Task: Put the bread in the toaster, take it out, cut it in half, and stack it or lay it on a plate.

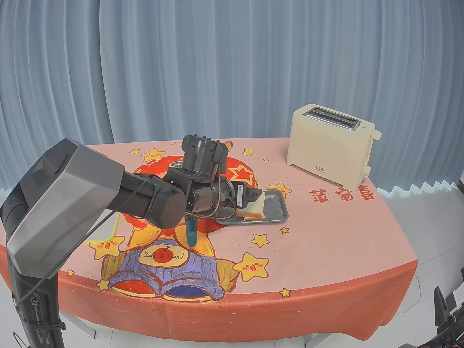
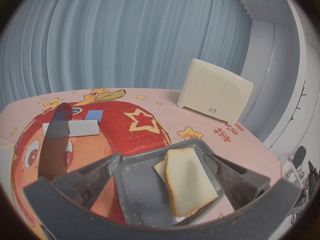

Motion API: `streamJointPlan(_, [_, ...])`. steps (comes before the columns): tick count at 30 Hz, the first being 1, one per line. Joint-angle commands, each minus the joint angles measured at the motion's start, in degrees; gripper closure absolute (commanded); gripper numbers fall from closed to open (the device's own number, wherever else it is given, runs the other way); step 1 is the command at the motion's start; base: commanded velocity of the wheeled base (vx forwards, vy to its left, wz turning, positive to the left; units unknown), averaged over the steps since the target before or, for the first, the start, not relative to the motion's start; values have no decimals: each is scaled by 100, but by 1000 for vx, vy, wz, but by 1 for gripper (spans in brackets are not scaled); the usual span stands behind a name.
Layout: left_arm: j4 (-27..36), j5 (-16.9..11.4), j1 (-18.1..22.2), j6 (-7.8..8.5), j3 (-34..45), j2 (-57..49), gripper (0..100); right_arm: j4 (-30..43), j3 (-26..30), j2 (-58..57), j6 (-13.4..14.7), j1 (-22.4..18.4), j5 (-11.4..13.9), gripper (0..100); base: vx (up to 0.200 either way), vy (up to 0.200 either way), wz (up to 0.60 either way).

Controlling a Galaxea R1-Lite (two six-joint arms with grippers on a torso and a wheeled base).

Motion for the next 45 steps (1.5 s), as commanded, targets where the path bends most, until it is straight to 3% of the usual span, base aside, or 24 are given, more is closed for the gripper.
streamJointPlan(1, [1, 4, -12, -8, 18, -40, 0, 0, 90, -93, -4, 0, 1, 0, 0, 0, 0])
streamJointPlan(8, [1, 4, -3, -131, 18, -128, 0, 0, 90, -93, -4, 0, 1, 0, 0, 0, 0])
streamJointPlan(21, [-78, -14, -3, -140, 369, -594, 0, 0, 90, -93, -4, 0, 1, 0, 0, 0, 0])
streamJointPlan(28, [-913, 21, 6, -122, 800, -963, 0, 0, 90, -93, -4, 0, 1, 0, 0, 0, 0])
streamJointPlan(36, [-992, 21, 6, -114, 1231, -1789, 0, 0, 90, -93, -4, 0, 1, 0, 0, 0, 0])
streamJointPlan(41, [-1133, 30, 14, -105, 1899, -2668, 0, 0, 90, -93, -4, 0, 1, 0, 0, 0, 0])
streamJointPlan(45, [-1801, 127, 261, -26, 2672, -3231, 0, 0, 90, -93, -4, 0, 1, 0, 0, 0, 0])
